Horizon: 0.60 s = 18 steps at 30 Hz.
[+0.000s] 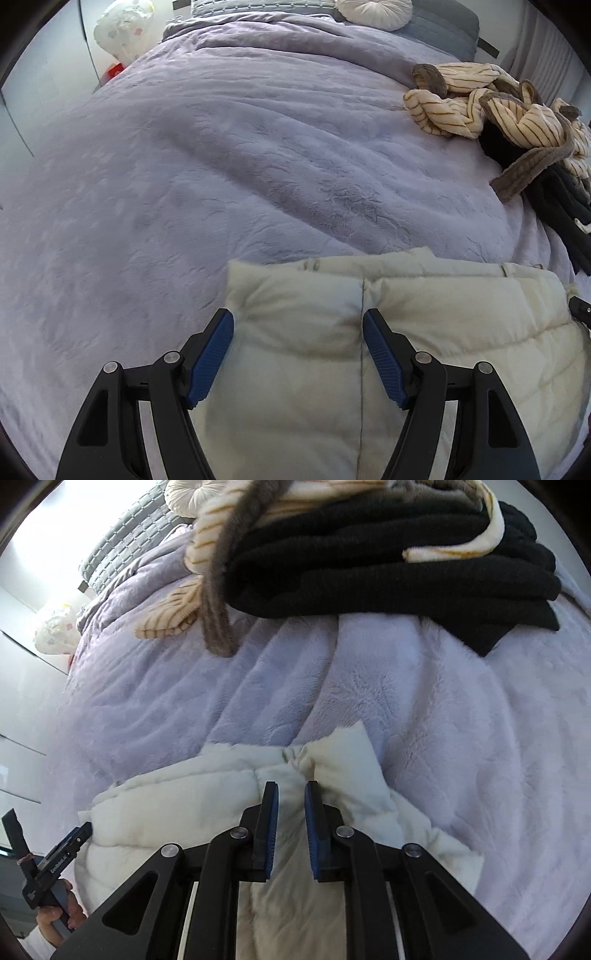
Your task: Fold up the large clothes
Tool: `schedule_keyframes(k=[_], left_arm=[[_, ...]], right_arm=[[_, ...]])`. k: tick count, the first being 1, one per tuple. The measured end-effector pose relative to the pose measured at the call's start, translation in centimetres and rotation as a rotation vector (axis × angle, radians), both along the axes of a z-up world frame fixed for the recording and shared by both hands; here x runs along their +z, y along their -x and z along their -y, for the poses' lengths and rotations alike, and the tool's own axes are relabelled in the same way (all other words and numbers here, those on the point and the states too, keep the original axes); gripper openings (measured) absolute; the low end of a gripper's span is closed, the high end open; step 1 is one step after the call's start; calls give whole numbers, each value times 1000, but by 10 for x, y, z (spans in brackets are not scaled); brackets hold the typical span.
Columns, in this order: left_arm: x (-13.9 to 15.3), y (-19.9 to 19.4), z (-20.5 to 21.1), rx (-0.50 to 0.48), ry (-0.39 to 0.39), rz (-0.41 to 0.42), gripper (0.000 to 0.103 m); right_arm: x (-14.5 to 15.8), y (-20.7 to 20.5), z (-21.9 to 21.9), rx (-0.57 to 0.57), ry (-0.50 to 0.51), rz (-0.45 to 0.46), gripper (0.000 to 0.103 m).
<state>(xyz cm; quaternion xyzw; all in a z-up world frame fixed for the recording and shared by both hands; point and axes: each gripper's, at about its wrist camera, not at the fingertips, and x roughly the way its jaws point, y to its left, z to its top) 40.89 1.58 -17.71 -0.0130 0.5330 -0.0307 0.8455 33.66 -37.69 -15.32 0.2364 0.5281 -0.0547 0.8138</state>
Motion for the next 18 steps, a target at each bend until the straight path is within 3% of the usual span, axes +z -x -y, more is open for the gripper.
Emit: schedule_keyframes(k=[1, 3, 4, 10, 14, 15, 17, 18], left_arm=[[4, 3, -1, 1, -2, 0, 74], [13, 13, -3, -7, -7, -2, 74], [19, 19, -4, -10, -16, -4, 74], [37, 52, -6, -26, -38, -24, 74], [44, 76, -7, -42, -20, -56, 74], [45, 83, -7, -49, -20, -62, 75], [47, 99, -6, -62, -37, -62, 103], [49, 107, -6, -62, -45, -48, 103]], right_arm=[[3, 3, -2, 5, 2, 2, 21], [13, 12, -7, 16, 12, 6, 47], [18, 17, -10, 20, 15, 14, 52], [42, 51, -19, 23, -8, 36, 54], [50, 81, -29, 36, -39, 33, 67], [53, 90, -32, 39, -48, 32, 67], [55, 104, -35, 34, -64, 27, 67], [56, 112, -36, 29, -75, 24, 69]])
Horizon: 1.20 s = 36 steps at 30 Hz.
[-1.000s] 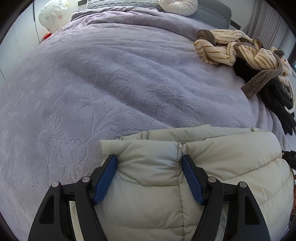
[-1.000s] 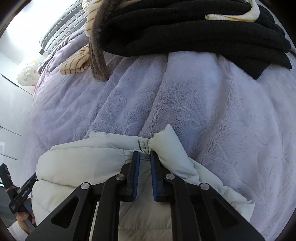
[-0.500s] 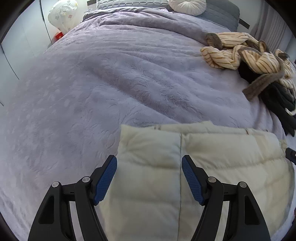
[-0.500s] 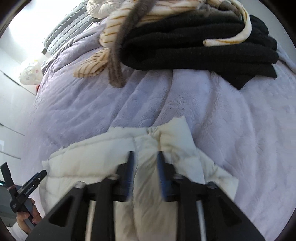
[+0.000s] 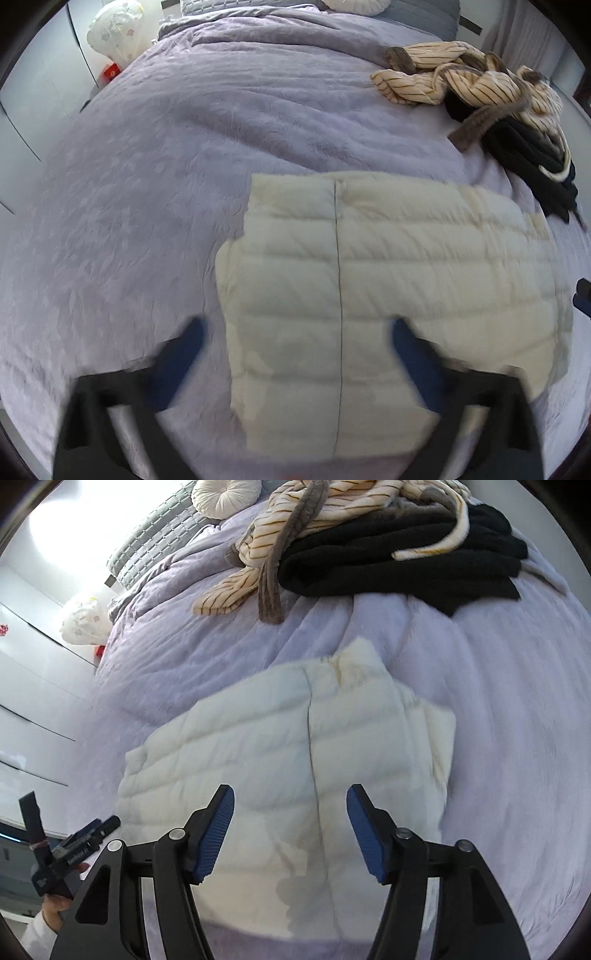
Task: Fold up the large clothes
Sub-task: 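Open both tools and withdraw above the folded jacket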
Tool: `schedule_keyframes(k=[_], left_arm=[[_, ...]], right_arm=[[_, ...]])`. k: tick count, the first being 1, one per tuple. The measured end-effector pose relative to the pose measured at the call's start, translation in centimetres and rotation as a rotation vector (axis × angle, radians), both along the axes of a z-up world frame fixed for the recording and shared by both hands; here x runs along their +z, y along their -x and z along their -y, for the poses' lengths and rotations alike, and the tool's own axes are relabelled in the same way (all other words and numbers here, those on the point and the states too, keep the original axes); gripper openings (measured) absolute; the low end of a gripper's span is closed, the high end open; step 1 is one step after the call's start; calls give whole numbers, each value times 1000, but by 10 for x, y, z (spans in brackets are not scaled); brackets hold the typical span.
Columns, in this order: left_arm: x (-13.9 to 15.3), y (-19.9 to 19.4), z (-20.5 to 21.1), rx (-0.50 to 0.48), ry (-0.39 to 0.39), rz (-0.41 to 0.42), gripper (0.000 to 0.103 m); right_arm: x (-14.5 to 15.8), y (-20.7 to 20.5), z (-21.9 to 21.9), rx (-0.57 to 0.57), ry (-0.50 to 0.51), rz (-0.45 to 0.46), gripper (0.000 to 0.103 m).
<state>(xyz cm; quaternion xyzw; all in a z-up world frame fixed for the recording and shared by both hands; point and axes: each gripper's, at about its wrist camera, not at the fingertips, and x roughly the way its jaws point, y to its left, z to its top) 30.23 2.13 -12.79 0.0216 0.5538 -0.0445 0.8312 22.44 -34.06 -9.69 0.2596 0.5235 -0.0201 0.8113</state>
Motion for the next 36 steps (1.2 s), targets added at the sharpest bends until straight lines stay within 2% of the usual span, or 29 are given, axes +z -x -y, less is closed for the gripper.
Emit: schedule_keyframes(k=[3, 11, 12, 14, 19, 22, 25, 30, 33, 34, 35, 36], left_arm=[[3, 18, 2, -27, 0, -4, 103], [-3, 49, -1, -26, 8, -61, 103], [-5, 50, -2, -24, 10, -65, 103], [-8, 57, -3, -20, 4, -77, 103], [-16, 73, -5, -15, -22, -97, 103], [-22, 80, -7, 1, 5, -121, 103], [-28, 86, -9, 12, 22, -136, 103], [-34, 94, -10, -6, 100, -147, 103], [-37, 97, -19, 6, 244, -154, 103], [-41, 98, -25, 30, 329, -163, 103], [-44, 98, -29, 47, 366, -172, 103], [-49, 98, -35, 84, 435, -191, 103]], right_arm=[[3, 17, -3, -8, -27, 0, 79], [-1, 61, -13, -16, -93, -12, 85], [-3, 64, -13, -18, -103, -18, 94], [-7, 71, -14, -32, -125, -28, 103], [-15, 85, -15, -48, -160, -48, 103], [-22, 92, -16, -58, -182, -65, 103], [-35, 99, -14, -78, -245, -93, 103], [-50, 108, -9, -128, -275, -118, 103], [-60, 111, -5, -155, -316, -116, 103], [-62, 112, -5, -164, -331, -114, 103], [-67, 112, -3, -181, -359, -110, 103], [-71, 112, -1, -193, -380, -106, 103]])
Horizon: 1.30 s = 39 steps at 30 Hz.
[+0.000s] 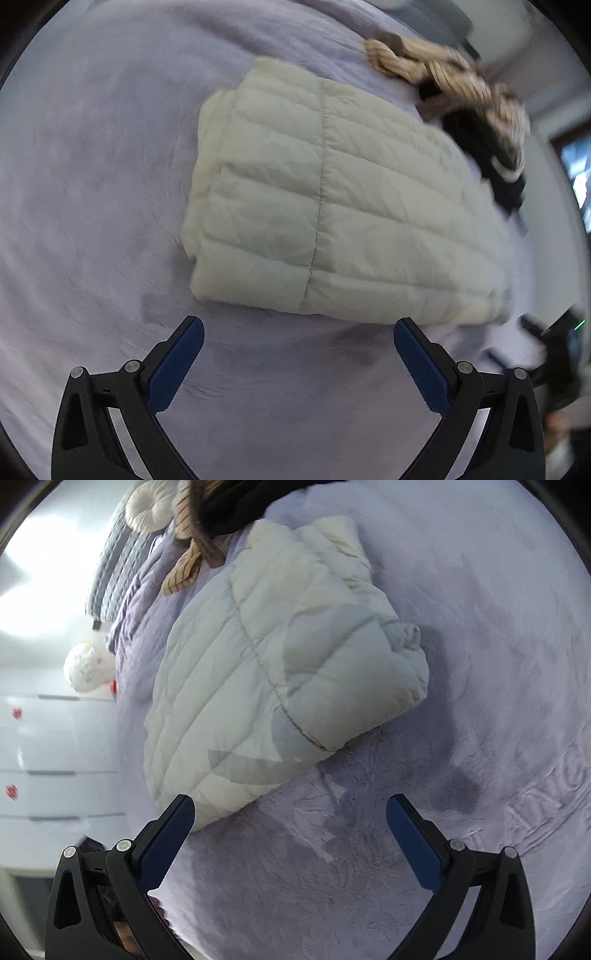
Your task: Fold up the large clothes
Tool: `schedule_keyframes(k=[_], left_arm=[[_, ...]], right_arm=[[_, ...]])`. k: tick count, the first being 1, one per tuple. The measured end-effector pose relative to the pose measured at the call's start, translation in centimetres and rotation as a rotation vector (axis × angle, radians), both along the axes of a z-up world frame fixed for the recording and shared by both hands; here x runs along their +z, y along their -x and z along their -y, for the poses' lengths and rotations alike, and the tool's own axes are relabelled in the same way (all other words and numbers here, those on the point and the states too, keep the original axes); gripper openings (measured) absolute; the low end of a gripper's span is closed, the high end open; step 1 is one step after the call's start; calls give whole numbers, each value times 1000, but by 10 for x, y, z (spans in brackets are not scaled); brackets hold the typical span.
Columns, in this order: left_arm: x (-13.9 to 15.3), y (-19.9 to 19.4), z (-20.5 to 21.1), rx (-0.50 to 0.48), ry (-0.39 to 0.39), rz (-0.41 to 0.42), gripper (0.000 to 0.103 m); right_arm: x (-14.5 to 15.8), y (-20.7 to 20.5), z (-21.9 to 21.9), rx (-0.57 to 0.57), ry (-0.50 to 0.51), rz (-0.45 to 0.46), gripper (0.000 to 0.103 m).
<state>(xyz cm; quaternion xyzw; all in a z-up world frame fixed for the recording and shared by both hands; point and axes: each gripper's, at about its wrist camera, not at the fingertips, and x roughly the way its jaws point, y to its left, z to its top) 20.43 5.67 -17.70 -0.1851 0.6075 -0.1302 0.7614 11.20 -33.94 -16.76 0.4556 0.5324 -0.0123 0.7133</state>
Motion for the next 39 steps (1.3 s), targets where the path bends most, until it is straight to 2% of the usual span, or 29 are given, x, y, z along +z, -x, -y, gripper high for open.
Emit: schedule_keyframes(k=[4, 9, 19, 27, 28, 29, 30, 31, 32, 33, 34, 36, 39], left_arm=[[-14, 3, -17, 86, 177, -35, 103], [-32, -6, -25, 134, 247, -64, 103], [-48, -36, -15, 149, 191, -11, 103], [-56, -51, -15, 213, 140, 32, 103], [-55, -53, -15, 224, 132, 39, 100], [-54, -54, -14, 231, 125, 46, 92], [-53, -54, -15, 236, 120, 53, 86], [-51, -55, -16, 238, 118, 61, 74], [-49, -56, -16, 237, 123, 70, 58], [-47, -57, -17, 231, 131, 79, 50], [-45, -58, -17, 223, 130, 86, 40], [-35, -58, -15, 186, 105, 114, 32], [-17, -56, -6, 126, 44, 171, 28]], right_arm=[[-14, -1, 4, -58, -89, 30, 103], [-30, -6, 8, -131, -177, 64, 103], [-52, -38, 9, -197, -329, 156, 103], [-68, -58, 8, -217, -350, 151, 103], [-70, -60, 7, -224, -353, 147, 103], [-71, -58, 9, -231, -355, 144, 103], [-72, -59, 9, -244, -356, 138, 101], [-73, -57, 9, -254, -359, 134, 98], [-74, -58, 10, -263, -361, 127, 87], [-75, -57, 10, -269, -362, 119, 66], [-78, -57, 10, -276, -383, 118, 58], [-78, -56, 10, -287, -414, 137, 40], [-71, -56, 7, -276, -417, 168, 28]])
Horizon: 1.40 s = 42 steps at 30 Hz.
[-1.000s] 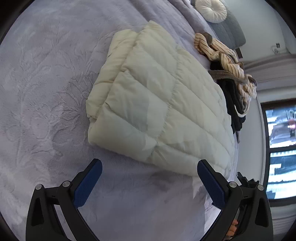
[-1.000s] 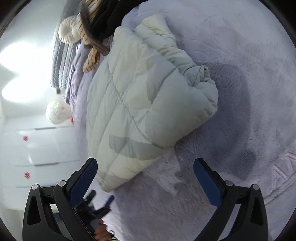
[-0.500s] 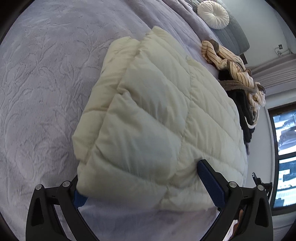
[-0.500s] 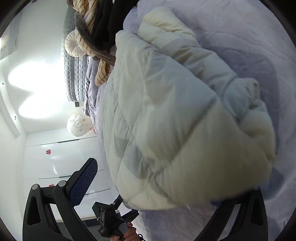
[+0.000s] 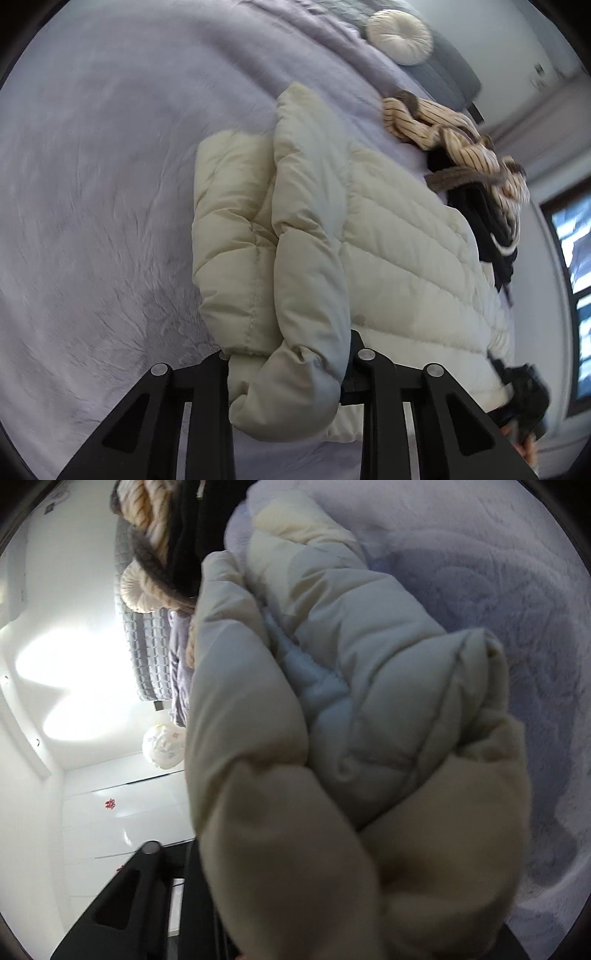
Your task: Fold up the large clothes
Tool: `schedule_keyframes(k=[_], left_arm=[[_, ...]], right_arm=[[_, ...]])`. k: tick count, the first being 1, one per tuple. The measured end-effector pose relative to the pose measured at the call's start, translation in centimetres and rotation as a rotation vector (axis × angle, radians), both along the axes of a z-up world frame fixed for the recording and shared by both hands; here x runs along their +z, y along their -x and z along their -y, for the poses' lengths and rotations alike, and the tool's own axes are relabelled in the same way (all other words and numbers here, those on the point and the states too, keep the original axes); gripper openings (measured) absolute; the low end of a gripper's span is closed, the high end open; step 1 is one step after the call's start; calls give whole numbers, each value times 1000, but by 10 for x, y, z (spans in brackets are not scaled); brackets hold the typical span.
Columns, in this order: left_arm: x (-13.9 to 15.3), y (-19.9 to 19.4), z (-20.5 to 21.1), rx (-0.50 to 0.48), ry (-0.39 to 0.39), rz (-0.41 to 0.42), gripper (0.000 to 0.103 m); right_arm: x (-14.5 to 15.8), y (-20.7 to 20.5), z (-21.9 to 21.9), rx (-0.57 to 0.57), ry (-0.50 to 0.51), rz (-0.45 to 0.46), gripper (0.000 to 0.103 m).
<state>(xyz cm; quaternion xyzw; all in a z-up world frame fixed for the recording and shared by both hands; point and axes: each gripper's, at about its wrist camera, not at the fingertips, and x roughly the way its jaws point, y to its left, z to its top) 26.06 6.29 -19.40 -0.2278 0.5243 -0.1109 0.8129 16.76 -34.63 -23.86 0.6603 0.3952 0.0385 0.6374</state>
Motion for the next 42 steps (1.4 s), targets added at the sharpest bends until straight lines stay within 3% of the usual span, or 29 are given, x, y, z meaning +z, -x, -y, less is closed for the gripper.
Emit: schedule_keyframes(k=[7, 14, 20, 27, 34, 37, 40, 42], left_arm=[[37, 23, -3, -66, -42, 61, 27], [54, 69, -18, -140, -39, 48, 27], [51, 126, -39, -189, -16, -15, 27], [43, 182, -53, -243, -67, -90, 28], [30, 205, -59, -270, -85, -147, 28], [32, 205, -57, -282, -112, -162, 36], [37, 205, -57, -270, -202, -177, 70], [42, 209, -62, -269, -234, -178, 71]], right_arm=[[19, 10, -4, 9, -9, 45, 26], [39, 42, -16, 25, -15, 49, 26], [36, 90, -27, 23, -64, 38, 26], [27, 148, -47, 55, -65, -41, 26], [14, 146, -53, 70, -29, -138, 27], [22, 129, -52, 103, 14, -170, 32], [31, 119, -52, 138, 51, -210, 38], [40, 117, -52, 165, 86, -235, 52]])
